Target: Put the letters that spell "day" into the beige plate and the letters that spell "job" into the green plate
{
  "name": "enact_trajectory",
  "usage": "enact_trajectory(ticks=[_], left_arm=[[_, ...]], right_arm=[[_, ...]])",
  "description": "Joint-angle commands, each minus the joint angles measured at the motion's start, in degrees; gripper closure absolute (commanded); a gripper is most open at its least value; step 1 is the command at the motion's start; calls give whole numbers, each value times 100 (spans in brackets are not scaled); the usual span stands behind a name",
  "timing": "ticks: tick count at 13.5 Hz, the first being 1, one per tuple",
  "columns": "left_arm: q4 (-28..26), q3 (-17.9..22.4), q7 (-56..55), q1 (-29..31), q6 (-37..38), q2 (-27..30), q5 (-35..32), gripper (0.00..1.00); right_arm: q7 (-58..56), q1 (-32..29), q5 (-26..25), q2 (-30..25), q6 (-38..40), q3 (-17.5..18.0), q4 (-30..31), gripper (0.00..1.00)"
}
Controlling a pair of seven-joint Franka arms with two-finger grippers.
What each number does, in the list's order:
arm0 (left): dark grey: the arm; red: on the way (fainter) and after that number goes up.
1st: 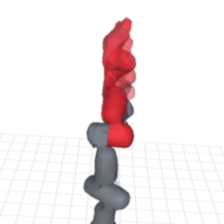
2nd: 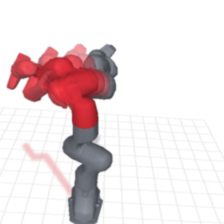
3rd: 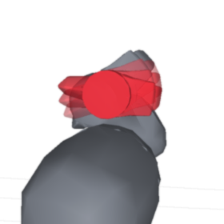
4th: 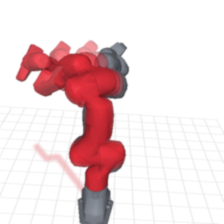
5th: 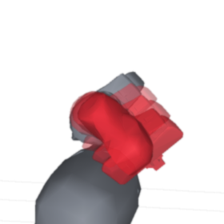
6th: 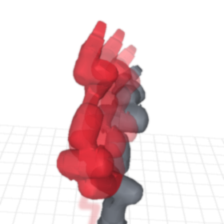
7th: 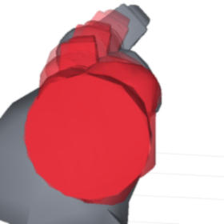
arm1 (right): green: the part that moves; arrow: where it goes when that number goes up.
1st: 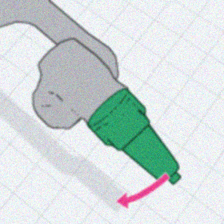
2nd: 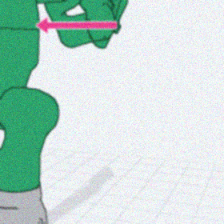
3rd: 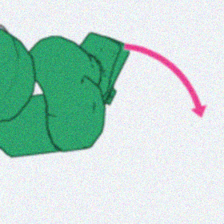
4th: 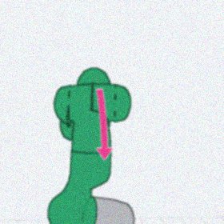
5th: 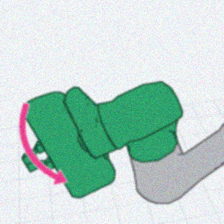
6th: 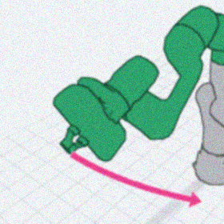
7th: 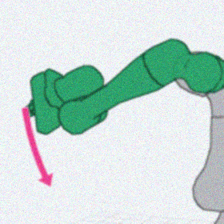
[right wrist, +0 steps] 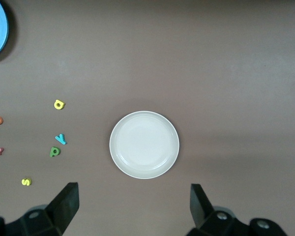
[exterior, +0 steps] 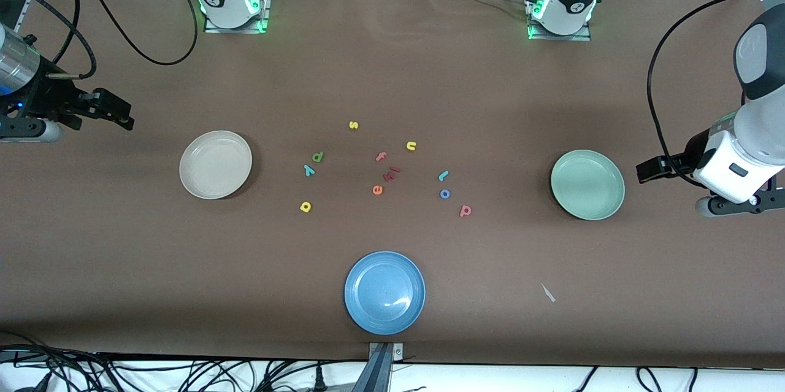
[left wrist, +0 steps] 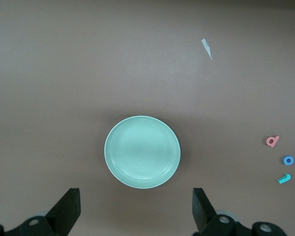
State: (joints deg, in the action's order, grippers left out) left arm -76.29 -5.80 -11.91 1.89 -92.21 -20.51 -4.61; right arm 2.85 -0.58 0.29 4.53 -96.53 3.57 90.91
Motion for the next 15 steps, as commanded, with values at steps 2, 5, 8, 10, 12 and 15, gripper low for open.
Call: enact_trajectory(ticks=[2,5,8,10,12,15], left_arm=[[53,26,-22,83,80,-137,92,0],[53,27,-31,101,132,-146,84,0],[35,18,5,241,124,-199,92,0],[-8,18,363,276,133,-225,101,0],[-52,18,453,329,150,-216,92,0],[-105,18,767,364,124,-225,101,0]], right_arm=[[23,-21,51,-40,-24,30,32,0],[23,-21,51,-40,-24,30,32,0],[23,-21,51,-40,-24,30,32,0],[23,-21,51,-40,-24,21,32,0],[23,-21,51,-40,-24,21,32,0],[23,-21,51,-40,-24,30,32,0]])
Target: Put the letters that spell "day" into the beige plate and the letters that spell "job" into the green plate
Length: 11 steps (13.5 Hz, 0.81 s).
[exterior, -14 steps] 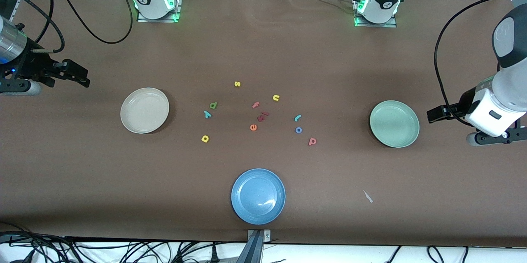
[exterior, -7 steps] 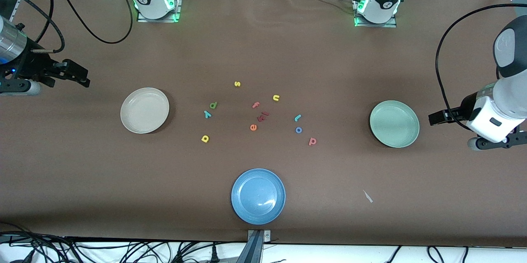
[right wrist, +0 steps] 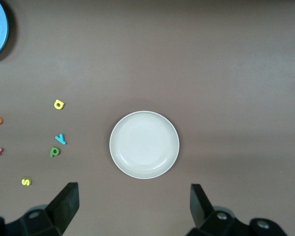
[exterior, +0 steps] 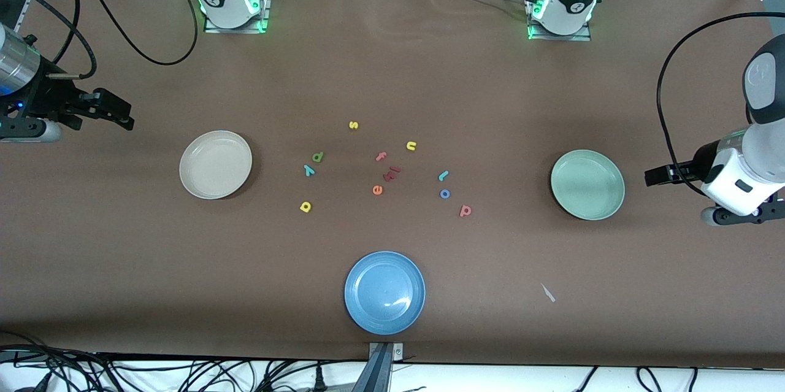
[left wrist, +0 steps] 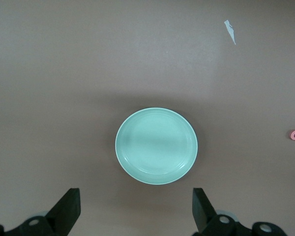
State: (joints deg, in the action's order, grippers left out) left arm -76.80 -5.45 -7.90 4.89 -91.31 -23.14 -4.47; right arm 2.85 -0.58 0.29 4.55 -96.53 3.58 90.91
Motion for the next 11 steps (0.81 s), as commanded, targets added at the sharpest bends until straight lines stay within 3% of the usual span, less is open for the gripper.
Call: enact_trajectory(ticks=[1,11], left_arm=[[-63,-18,525,134,26,46,86,0],[-72,-27,570,250,52,73,183,0]], right_arm=[[31,-21,51,-42,-24,29,32,0],[31,-21,51,-42,-15,29,32,0]])
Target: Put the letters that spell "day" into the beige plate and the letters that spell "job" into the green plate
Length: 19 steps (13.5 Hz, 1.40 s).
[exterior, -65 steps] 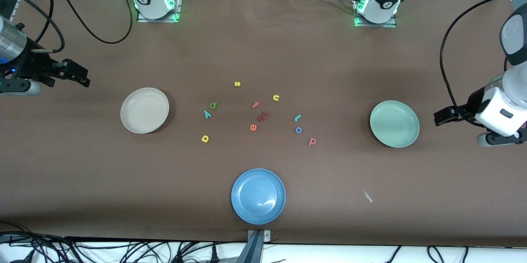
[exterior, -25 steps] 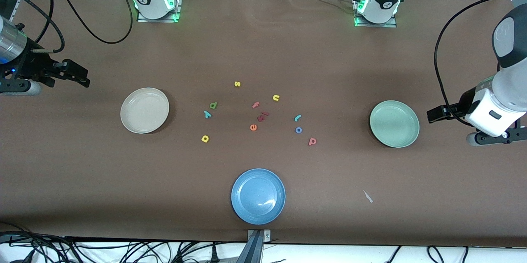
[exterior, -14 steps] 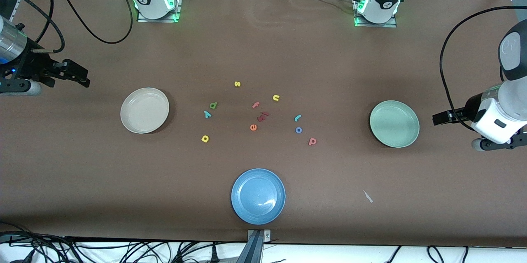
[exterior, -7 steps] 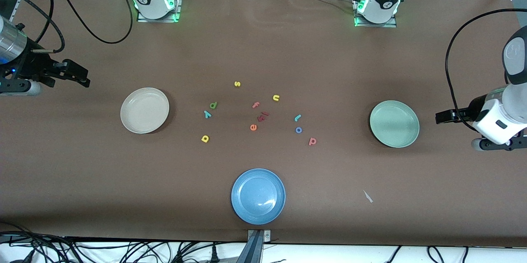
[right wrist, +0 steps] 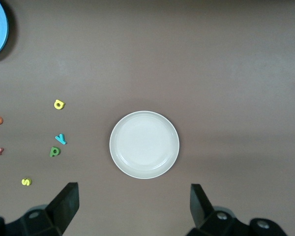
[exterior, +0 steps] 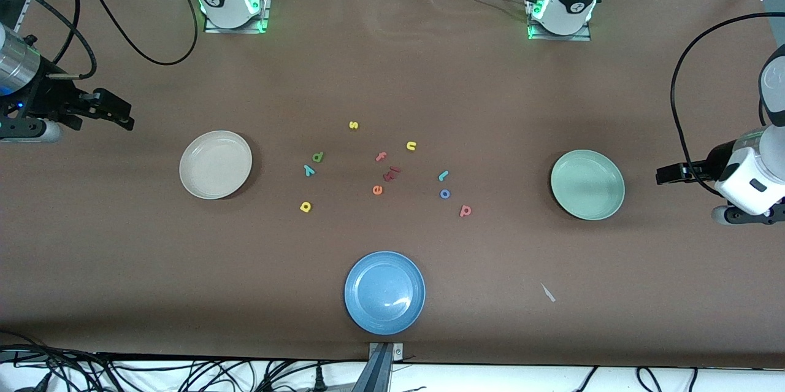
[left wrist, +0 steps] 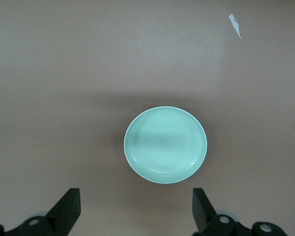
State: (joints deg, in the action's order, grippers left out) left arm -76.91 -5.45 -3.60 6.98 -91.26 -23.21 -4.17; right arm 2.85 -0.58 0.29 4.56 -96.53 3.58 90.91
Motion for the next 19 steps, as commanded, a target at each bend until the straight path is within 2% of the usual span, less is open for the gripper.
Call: enact_trajectory(ticks=[1,13,17,19], left_arm=[[-61,-26,141,40,47,80,241,0],[-105,-35,316,110,47,62,303,0],[-105,-26,343,216,47,62,303,0],[-105,-26,343,225,47,45,303,0]], right_arm=[[22,-21,51,-43,-15,29,41,0],[14,14,24,52,-85,29,-64,0],[118,434,-19,325,-129,29,-205,0],[600,689,-46,509,-323,29,-153,0]])
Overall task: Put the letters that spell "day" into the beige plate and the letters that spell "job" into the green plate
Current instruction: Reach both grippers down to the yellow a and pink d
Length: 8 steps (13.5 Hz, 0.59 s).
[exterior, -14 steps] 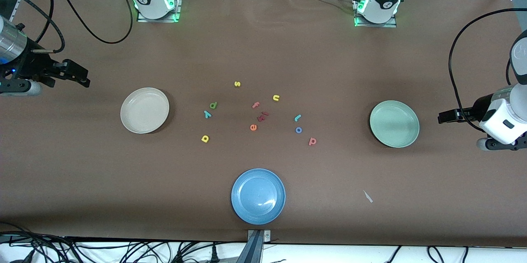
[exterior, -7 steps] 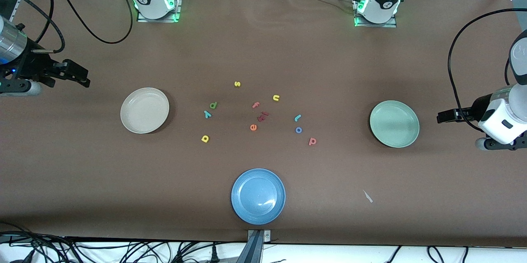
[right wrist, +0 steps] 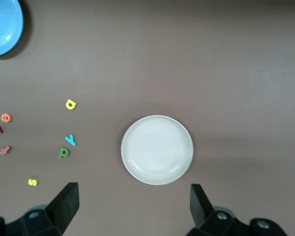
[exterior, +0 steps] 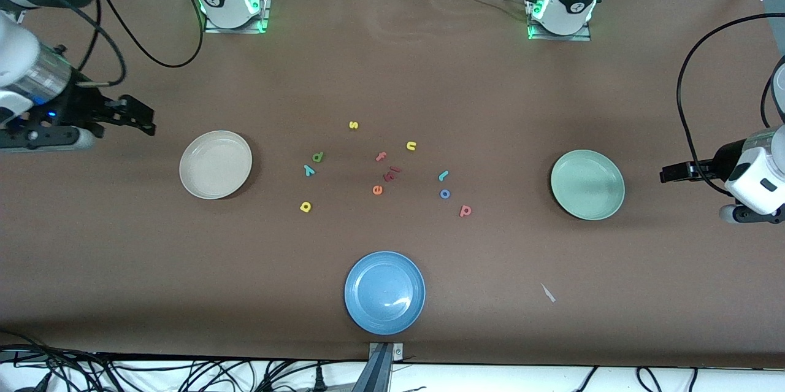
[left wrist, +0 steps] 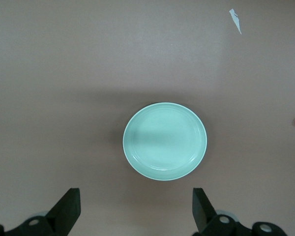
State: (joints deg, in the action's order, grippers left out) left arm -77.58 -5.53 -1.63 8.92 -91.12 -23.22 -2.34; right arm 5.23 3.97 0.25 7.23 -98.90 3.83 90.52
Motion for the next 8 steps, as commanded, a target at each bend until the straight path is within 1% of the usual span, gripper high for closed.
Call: enact_trajectory(ticks=[1,3,4,6,8], left_arm=[[-37,-18,145,31,24,45,120,0],[-37,-27,145,22,15,36,120,0],[-37,-18,145,13,24,36,120,0],[-72,-27,145,-13,33,36,120,0],[-125,-36,154,-57,33,-60,120,0]], right_arm=[[530,418,-43,409,-121,4,-44,0],[1065,700,-51,926,-549,4,-26,0],[1503,806,-51,1094,-769,4,-26,0],[2024,1166,-69,1481,-1025,-5,-17,0],[2534,1342,-95,1920,-1559,-5,9,0]])
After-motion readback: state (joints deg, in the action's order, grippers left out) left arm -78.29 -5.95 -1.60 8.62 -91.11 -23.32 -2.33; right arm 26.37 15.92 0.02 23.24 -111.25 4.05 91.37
